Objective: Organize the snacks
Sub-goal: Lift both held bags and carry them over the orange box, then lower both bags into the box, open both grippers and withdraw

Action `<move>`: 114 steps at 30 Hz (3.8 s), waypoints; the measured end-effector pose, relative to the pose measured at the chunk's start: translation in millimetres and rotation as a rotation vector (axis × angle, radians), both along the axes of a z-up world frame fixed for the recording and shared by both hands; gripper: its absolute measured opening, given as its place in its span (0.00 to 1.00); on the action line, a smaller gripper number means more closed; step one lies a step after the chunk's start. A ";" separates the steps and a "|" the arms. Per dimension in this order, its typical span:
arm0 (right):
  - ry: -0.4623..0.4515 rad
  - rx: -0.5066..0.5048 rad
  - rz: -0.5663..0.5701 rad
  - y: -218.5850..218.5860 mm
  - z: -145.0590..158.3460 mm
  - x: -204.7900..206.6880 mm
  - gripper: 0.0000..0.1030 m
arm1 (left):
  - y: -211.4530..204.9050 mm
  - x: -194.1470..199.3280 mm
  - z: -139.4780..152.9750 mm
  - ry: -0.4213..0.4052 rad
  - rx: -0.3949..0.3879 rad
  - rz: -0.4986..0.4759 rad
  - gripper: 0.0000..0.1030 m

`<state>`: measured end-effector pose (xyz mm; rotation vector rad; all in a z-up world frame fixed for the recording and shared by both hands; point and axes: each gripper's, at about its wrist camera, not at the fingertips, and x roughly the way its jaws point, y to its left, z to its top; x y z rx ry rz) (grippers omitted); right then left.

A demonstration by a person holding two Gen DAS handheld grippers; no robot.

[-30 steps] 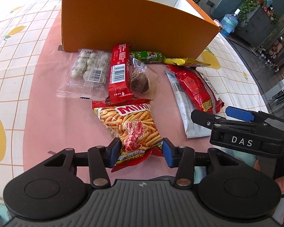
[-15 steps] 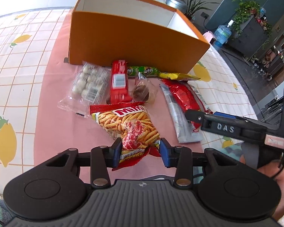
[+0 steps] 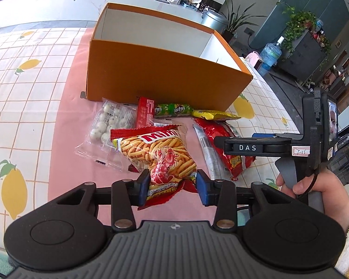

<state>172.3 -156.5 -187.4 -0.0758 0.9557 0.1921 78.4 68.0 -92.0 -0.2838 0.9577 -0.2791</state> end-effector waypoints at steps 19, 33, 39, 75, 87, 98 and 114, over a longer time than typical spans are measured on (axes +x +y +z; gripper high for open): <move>0.000 0.047 0.060 6.3 10.9 -20.0 0.65 | 5.3 2.8 1.6 0.000 -0.017 0.029 0.45; -0.049 0.123 0.153 12.6 64.3 -66.7 0.65 | 9.1 -9.6 29.5 -0.080 -0.012 0.042 0.45; -0.128 0.128 0.175 14.9 100.6 -73.9 0.65 | 11.6 -9.5 55.0 -0.156 -0.001 0.036 0.45; -0.178 0.011 0.106 55.3 139.9 90.1 0.65 | -15.2 126.6 82.6 -0.217 0.134 -0.050 0.45; 0.011 -0.075 0.107 69.7 78.4 164.1 0.65 | -14.6 172.8 38.8 -0.057 0.122 -0.103 0.45; 0.085 -0.198 0.146 77.1 41.8 189.1 0.65 | -13.0 193.0 14.1 0.049 0.118 -0.122 0.45; 0.130 -0.334 0.212 83.8 33.9 193.1 0.68 | -11.9 195.7 4.7 0.128 0.177 -0.110 0.47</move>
